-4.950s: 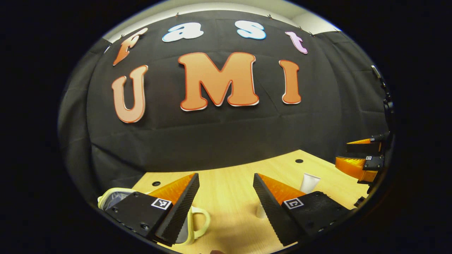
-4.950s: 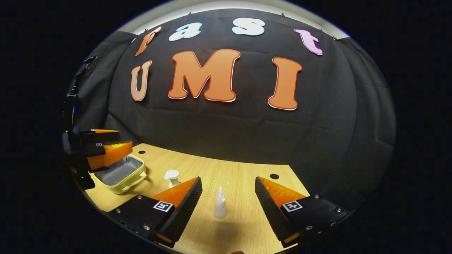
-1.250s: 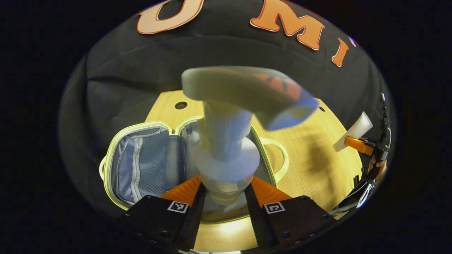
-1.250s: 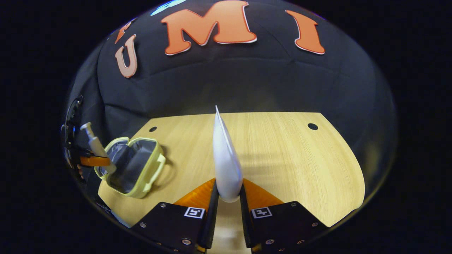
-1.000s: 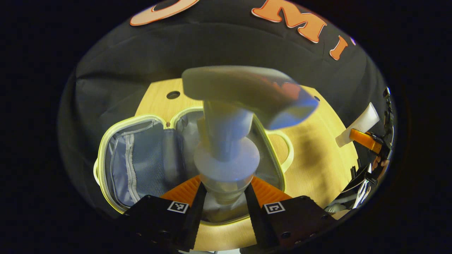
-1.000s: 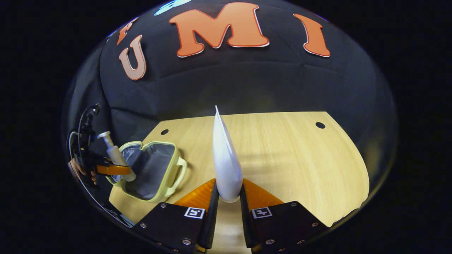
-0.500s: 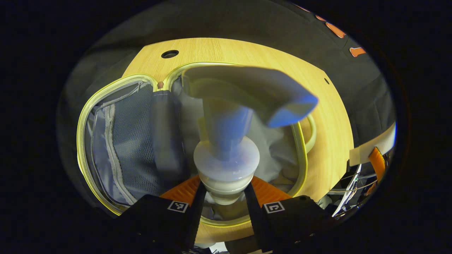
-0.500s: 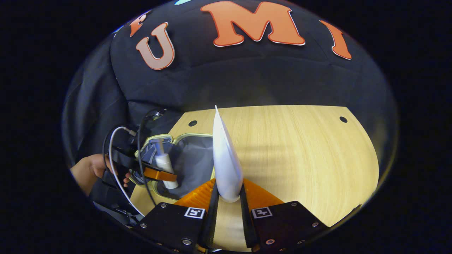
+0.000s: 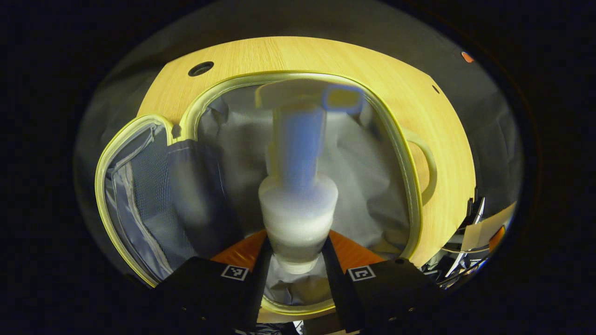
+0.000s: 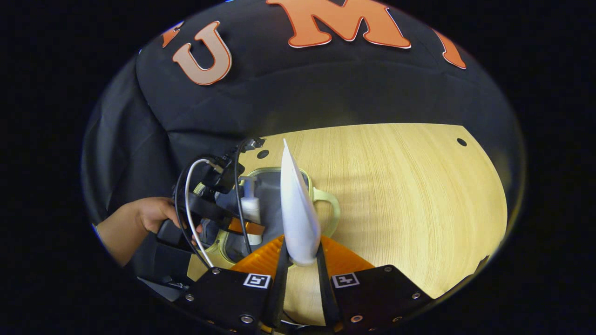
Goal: First open the suitcase, pack the skin care products into it, and then close the suitcase.
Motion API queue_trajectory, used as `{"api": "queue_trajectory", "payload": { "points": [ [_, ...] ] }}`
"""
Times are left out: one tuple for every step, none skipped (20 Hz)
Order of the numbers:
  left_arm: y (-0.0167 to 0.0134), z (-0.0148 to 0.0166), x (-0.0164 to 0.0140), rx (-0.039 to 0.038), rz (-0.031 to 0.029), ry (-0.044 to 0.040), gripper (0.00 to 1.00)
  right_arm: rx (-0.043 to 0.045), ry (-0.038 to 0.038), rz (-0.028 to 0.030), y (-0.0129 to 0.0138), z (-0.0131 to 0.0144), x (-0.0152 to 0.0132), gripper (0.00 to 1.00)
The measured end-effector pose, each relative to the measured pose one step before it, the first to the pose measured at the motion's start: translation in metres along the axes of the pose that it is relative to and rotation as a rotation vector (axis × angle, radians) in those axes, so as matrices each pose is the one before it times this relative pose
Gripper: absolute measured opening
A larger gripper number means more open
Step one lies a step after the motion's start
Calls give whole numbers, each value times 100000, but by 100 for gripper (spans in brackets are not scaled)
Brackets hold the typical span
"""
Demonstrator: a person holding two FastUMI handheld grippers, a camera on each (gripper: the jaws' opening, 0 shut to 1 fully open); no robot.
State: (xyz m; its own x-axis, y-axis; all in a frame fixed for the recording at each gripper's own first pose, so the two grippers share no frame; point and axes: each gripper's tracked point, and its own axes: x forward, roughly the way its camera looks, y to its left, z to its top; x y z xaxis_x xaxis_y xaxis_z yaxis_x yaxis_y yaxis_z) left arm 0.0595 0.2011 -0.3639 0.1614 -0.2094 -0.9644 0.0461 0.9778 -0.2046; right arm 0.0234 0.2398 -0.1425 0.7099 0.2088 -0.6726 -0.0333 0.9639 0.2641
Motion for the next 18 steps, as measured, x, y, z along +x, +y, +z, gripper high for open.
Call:
{"api": "queue_trajectory", "payload": {
  "points": [
    [-170, -160, 323, -362, -207, 1307, 63, 42, 434, 105, 222, 52, 205, 34],
    [-42, -72, 392, -1094, -283, 178, 64, 1, 310, -22, 315, 189, 97, 34],
    [-60, -53, 193, -1800, 500, -45, 64, -105, 893, 378, 317, 10, 185, 34],
    [74, 197, -343, -454, 114, -1689, 65, -283, 671, 394, 311, -52, 263, 34],
    [-48, 43, -288, -1761, -411, -1334, 66, -668, 862, 553, 351, 106, 314, 34],
    [116, -204, -559, -856, -148, -1811, 70, -451, 531, 572, 306, -36, 362, 34],
    [-47, -6, -717, -146, -198, -3062, 67, -98, 851, 768, 279, 27, 436, 34],
    [357, -262, -771, 518, 1192, -2756, 66, -81, 886, 869, 364, 16, 415, 34],
    [217, 46, -1256, 664, 143, -4170, 66, 262, 1282, 1031, 310, -23, 564, 34],
    [146, 18, -1130, 1715, 1450, -4059, 71, -227, 1586, 1208, 222, -133, 600, 34],
    [374, 283, -782, 2695, 1996, -5415, 74, -515, 1702, 1020, 161, -81, 604, 34],
    [563, -21, -1571, 1524, 2238, -4175, 81, -654, 2088, 1193, 327, -325, 785, 34],
    [550, 133, -1335, 38, 1580, -4940, 82, -537, 1703, 757, 148, -65, 766, 34],
    [688, 107, -1193, -892, 1543, -3867, 84, -218, 1890, 1095, 197, -314, 629, 34],
    [791, -60, -1083, -1797, 1382, -3332, 84, 231, 2275, 998, 120, -296, 618, 34],
    [766, -246, -960, -1369, 1339, -2167, 86, -4, 2222, 229, 135, -254, 835, 34],
    [1282, -272, -1136, -1644, 2374, -1263, 86, -576, 2931, 535, 70, -334, 711, 34],
    [1813, -247, -1357, -2001, 2797, -1089, 86, -473, 2037, 67, 188, -279, 885, 34]
  ]
}}
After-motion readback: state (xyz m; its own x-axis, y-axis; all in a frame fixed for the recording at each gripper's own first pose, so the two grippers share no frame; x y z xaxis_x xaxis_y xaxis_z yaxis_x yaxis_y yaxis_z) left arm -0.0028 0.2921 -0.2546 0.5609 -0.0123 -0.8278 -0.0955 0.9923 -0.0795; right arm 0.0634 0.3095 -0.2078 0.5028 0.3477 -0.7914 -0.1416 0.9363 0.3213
